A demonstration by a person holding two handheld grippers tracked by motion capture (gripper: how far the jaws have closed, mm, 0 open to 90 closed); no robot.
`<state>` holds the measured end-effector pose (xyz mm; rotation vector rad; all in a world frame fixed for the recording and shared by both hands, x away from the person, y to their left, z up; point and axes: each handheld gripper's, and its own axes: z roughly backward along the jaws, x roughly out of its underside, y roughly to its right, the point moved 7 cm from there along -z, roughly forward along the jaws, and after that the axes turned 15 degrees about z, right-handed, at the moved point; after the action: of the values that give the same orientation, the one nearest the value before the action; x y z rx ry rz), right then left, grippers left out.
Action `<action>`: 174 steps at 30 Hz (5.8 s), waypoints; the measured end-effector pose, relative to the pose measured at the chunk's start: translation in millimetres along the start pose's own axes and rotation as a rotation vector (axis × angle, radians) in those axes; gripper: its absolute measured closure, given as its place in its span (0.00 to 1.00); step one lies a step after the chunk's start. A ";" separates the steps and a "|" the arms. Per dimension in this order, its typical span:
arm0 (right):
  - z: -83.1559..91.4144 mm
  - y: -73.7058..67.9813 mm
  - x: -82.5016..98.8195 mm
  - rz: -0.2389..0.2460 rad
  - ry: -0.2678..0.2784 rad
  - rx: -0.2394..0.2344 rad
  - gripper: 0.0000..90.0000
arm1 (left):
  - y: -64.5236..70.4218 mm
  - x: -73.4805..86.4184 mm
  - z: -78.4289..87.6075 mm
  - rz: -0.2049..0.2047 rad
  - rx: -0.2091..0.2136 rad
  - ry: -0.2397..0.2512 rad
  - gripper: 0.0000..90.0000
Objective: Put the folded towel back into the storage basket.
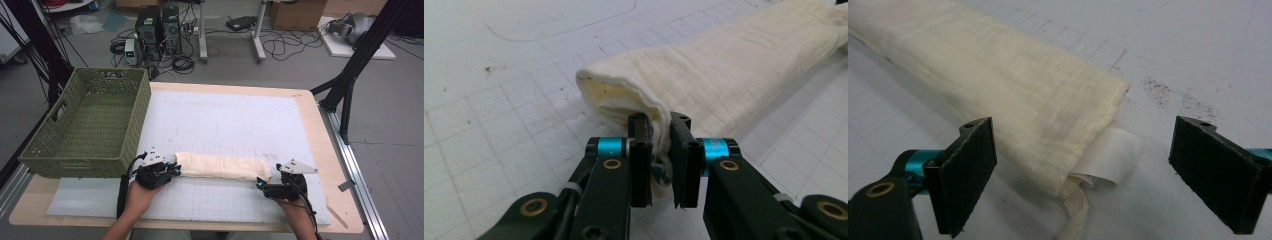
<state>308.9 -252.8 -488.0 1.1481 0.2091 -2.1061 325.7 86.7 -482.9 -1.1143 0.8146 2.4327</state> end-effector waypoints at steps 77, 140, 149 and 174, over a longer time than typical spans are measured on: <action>5.2 7.6 -87.9 0.121 0.148 -0.112 0.87 | 3.5 -77.0 72.0 -0.050 0.048 0.244 0.90; -169.9 -92.5 -348.3 0.372 0.228 -0.297 0.88 | -131.2 -85.0 256.5 0.036 -0.231 0.474 0.90; -199.9 -118.6 -370.1 0.380 0.228 -0.327 0.88 | -151.2 -78.6 273.1 0.051 -0.281 0.483 0.90; -249.4 -156.0 -397.6 0.401 0.180 -0.277 0.88 | -193.2 -66.8 265.5 0.090 -0.392 0.398 0.89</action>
<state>510.8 177.9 -352.4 1.1061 0.3144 -1.5713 315.7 398.4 -360.4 -1.7835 0.5074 2.5500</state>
